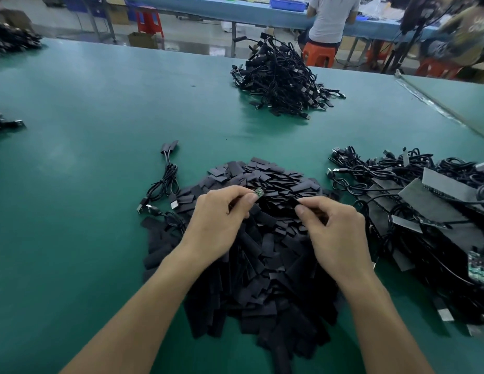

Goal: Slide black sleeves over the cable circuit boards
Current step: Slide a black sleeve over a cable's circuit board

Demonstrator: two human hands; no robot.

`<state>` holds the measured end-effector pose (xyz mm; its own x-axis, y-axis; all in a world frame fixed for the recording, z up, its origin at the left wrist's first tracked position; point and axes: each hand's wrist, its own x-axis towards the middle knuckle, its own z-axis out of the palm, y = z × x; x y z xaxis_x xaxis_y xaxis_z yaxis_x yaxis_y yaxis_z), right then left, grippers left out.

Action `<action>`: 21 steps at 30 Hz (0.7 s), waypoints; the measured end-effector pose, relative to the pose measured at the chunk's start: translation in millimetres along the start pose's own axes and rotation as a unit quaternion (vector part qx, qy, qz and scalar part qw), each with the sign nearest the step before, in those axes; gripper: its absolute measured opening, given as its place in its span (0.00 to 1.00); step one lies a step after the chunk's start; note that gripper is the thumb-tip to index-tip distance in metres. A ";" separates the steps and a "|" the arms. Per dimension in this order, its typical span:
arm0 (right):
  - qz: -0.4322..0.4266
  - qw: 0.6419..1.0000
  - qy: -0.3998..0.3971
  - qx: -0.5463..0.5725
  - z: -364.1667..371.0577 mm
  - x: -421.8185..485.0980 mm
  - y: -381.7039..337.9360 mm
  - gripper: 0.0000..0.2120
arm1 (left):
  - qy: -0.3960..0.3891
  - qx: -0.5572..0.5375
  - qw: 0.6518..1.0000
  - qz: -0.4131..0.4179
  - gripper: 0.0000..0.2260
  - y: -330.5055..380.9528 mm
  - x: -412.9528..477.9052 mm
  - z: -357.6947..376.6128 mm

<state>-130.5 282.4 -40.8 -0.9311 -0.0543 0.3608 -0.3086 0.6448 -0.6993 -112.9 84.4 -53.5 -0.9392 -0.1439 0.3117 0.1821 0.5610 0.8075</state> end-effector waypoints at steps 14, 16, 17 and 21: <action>-0.045 0.987 -0.118 -0.102 24.0 0.8 -13.3 0.08 | 0.065 -0.155 0.984 -0.067 0.06 -18.9 -2.1 1.4; -0.055 0.991 -0.099 -0.065 24.3 0.1 -12.3 0.02 | 0.061 -0.158 0.984 -0.059 0.07 -16.6 -3.0 1.4; -0.059 0.994 -0.082 -0.042 23.8 -0.3 -11.4 0.02 | 0.058 -0.162 0.984 -0.057 0.08 -15.4 -3.3 1.6; -0.036 0.996 -0.052 0.060 20.2 -1.9 -9.0 0.05 | 0.027 -0.179 0.981 -0.066 0.08 -9.9 -5.2 3.1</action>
<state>-129.8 261.3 -47.6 -0.9189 -0.1796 0.3513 -0.3905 0.5405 -0.7452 -110.7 82.1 -64.7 -0.9467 -0.2441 0.2100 0.1589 0.2130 0.9640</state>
